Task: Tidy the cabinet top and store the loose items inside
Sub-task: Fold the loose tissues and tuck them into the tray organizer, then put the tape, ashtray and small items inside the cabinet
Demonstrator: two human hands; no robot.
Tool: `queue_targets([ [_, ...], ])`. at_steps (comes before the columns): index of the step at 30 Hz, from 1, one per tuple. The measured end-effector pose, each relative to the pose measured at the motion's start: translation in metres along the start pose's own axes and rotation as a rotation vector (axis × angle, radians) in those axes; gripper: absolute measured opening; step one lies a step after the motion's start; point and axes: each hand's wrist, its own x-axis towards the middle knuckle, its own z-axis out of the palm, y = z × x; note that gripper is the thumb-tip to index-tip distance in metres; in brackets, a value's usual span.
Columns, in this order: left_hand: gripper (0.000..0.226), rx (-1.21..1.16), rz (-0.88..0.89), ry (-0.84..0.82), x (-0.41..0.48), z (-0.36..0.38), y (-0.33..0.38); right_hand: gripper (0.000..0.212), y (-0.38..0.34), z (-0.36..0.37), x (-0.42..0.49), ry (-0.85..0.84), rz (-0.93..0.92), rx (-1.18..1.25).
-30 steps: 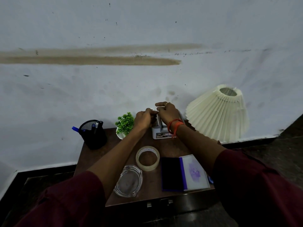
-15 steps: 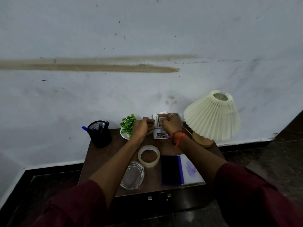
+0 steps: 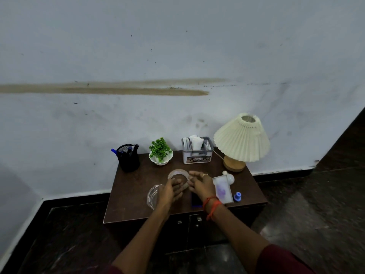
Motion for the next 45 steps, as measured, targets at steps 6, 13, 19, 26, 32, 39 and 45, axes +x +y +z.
queue_targets([
  [6, 0.038, 0.051, -0.035, 0.016, -0.032, -0.001, -0.028, 0.018, 0.015, -0.030, -0.039, 0.055, 0.104, 0.102],
  [13, 0.038, 0.092, -0.003, -0.028, -0.057, 0.021, -0.034, 0.015, 0.036, -0.076, -0.063, 0.305, 0.227, 0.165],
  [19, 0.025, 0.025, 0.020, -0.021, -0.053, 0.027, -0.044, 0.018, 0.049, -0.104, -0.066, 0.517, 0.272, 0.262],
  [26, 0.041, 0.125, -0.039, -0.064, -0.053, 0.026, -0.053, 0.043, 0.041, -0.109, -0.053, 0.432, 0.318, 0.230],
  [32, 0.046, 0.184, -0.030, -0.110, -0.049, 0.025, -0.051, 0.039, 0.036, -0.105, -0.053, 0.399, 0.267, 0.205],
  [39, 0.047, 0.099, -0.017, -0.091, -0.043, 0.025, -0.056, 0.031, 0.040, -0.086, -0.062, 0.338, 0.104, 0.054],
  [45, 0.045, 0.048, -0.026, -0.061, -0.044, 0.023, -0.055, 0.017, 0.042, -0.068, -0.068, 0.199, 0.099, 0.058],
])
